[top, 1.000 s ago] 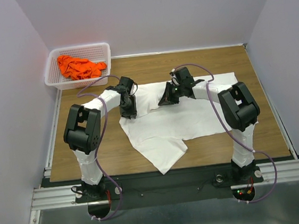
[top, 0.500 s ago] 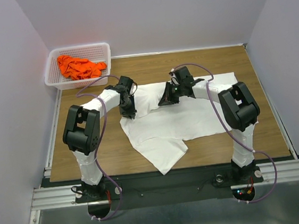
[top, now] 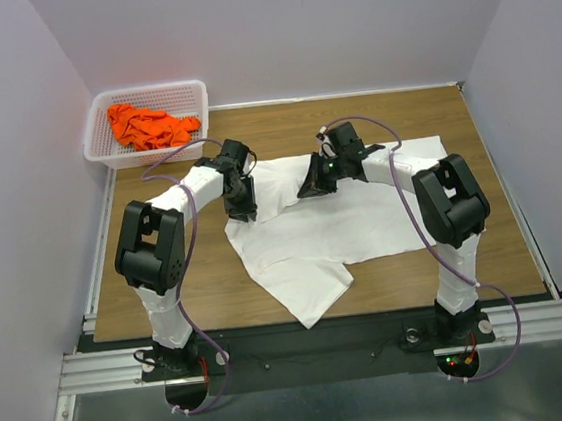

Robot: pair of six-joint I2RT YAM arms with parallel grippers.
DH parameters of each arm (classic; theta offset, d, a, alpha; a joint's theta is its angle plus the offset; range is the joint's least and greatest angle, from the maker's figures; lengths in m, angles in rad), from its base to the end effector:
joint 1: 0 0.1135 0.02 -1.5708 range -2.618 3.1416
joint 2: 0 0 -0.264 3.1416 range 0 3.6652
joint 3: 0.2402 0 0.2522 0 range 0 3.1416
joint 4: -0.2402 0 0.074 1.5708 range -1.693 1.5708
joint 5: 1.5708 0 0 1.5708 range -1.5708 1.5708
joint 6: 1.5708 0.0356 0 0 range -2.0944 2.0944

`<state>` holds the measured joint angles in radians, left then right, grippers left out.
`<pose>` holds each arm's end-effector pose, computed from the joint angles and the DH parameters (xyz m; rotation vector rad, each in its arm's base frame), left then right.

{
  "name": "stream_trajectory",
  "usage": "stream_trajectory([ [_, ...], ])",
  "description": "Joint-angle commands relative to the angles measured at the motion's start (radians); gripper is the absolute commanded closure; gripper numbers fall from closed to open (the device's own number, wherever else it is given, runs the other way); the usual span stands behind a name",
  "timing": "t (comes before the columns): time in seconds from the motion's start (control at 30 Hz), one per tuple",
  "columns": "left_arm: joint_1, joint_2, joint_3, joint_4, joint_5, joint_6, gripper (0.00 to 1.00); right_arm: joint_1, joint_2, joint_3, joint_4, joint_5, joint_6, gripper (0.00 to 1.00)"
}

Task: Fold and stack the t-shirts
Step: Fold the tshirt

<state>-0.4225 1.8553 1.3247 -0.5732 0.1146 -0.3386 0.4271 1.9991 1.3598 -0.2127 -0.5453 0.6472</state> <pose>0.3495 -0.1616 0.1970 0.1514 2.7202 -0.3857 0.3845 0.1953 0.1771 0.0139 2.5869 1.1127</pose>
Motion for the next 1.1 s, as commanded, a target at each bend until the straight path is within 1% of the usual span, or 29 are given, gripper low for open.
stream_trajectory([
  [0.0, 0.007, -0.054, 0.030, -0.024, 0.028, -0.004, 0.64, 0.010, -0.049, 0.042, -0.014, -0.030, -0.020, 0.99],
  [0.2, 0.007, -0.064, 0.031, -0.017, 0.042, -0.011, 0.63, 0.009, -0.056, 0.038, -0.019, -0.031, -0.027, 0.99],
  [0.3, 0.005, -0.057, 0.025, -0.013, 0.057, -0.013, 0.68, 0.009, -0.056, 0.033, -0.020, -0.036, -0.027, 0.99],
  [0.33, 0.007, -0.057, 0.019, -0.011, 0.062, -0.014, 0.70, 0.009, -0.059, 0.033, -0.022, -0.036, -0.029, 0.99],
  [0.4, 0.005, -0.059, 0.018, -0.013, 0.065, -0.019, 0.79, 0.009, -0.062, 0.033, -0.024, -0.036, -0.030, 0.99],
  [0.47, 0.007, -0.059, 0.021, -0.022, 0.063, -0.020, 0.94, 0.009, -0.068, 0.033, -0.027, -0.033, -0.031, 0.99],
  [0.53, 0.007, -0.059, 0.027, -0.033, 0.054, -0.019, 1.00, 0.009, -0.072, 0.033, -0.031, -0.030, -0.034, 0.99],
  [0.77, 0.027, -0.057, 0.028, -0.050, 0.048, -0.010, 1.00, 0.007, -0.089, 0.013, -0.074, -0.009, -0.060, 0.99],
  [1.07, 0.053, -0.057, 0.044, -0.082, 0.092, 0.001, 1.00, 0.007, -0.071, 0.012, -0.120, 0.024, -0.112, 0.99],
])
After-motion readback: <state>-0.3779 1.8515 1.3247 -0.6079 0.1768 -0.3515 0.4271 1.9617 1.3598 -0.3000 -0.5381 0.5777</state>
